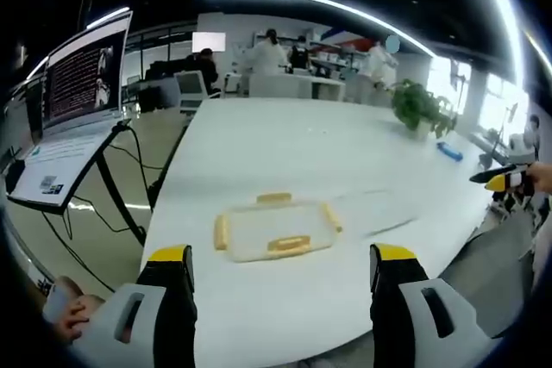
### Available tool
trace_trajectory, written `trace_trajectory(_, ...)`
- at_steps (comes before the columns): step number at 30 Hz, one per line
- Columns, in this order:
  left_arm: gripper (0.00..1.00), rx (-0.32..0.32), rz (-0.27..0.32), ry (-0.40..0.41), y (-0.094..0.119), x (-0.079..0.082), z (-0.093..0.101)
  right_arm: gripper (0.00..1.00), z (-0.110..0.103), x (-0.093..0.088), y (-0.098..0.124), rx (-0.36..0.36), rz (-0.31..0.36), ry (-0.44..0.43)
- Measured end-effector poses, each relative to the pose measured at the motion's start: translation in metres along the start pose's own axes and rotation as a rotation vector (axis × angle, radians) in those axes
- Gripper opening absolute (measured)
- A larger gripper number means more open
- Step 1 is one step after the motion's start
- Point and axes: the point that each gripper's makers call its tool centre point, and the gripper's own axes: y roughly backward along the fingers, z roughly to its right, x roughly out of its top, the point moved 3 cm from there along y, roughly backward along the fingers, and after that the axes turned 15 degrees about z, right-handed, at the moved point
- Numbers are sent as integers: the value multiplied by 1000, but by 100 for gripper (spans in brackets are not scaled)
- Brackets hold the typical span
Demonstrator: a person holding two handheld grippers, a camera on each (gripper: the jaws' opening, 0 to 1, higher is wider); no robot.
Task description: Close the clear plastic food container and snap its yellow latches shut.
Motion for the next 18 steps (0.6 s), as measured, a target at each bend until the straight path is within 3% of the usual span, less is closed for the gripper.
trace_trajectory(18,82,-16,-16,-5,-3,-1,1,73,-1,-8,-1,-2,-7,-18)
